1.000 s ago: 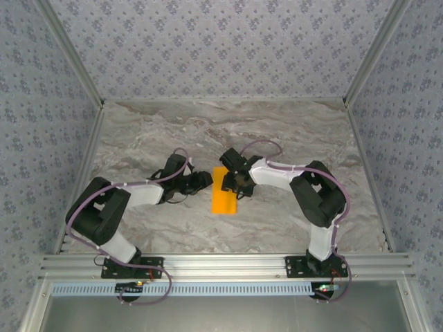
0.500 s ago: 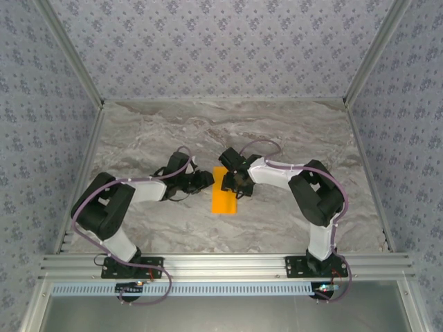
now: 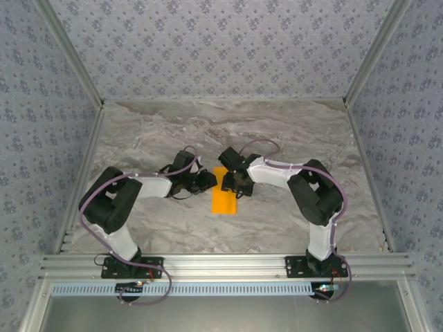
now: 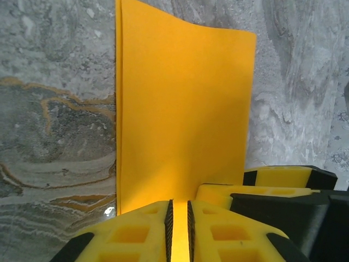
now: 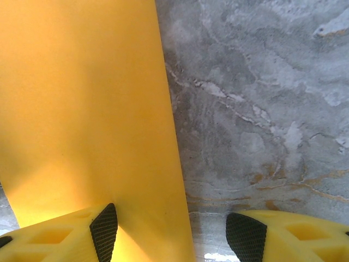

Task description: Fold a paper plane with a square sheet of paper (pick it up from the middle)

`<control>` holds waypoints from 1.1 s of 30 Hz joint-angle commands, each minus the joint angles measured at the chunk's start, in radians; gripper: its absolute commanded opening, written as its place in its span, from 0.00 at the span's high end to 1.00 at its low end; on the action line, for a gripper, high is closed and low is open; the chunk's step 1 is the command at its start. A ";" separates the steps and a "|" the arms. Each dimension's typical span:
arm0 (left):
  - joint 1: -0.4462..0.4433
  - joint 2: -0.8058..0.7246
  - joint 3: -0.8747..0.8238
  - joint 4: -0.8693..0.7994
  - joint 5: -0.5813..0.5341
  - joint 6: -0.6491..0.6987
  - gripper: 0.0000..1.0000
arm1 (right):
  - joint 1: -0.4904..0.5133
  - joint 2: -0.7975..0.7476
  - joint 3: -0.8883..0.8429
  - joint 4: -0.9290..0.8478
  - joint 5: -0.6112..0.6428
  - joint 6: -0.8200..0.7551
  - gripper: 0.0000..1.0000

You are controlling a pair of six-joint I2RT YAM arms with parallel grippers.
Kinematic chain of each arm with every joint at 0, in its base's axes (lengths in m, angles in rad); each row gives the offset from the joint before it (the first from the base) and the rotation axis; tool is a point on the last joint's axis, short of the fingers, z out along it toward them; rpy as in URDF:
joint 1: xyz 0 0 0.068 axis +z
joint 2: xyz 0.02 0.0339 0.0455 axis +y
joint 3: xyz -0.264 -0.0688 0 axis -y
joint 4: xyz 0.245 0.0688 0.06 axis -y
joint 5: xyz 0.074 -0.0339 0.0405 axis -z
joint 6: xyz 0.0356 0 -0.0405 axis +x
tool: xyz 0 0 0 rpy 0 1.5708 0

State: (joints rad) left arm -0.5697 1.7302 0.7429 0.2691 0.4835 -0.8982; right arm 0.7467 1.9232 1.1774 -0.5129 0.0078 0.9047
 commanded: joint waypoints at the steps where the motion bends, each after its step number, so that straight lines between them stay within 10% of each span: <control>1: -0.006 0.026 0.026 -0.022 0.020 0.019 0.84 | -0.001 0.260 -0.108 0.127 -0.079 -0.007 0.34; 18: -0.007 0.074 0.026 -0.206 -0.064 0.051 0.97 | 0.002 0.240 -0.110 0.128 -0.084 -0.003 0.35; 33: -0.006 0.118 -0.031 -0.276 -0.128 0.105 1.00 | -0.057 -0.290 -0.221 0.165 -0.041 -0.064 0.24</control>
State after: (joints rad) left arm -0.5720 1.7767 0.7696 0.1791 0.4633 -0.8318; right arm 0.7128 1.7100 0.9833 -0.3164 -0.0647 0.8680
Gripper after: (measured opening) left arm 0.054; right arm 0.755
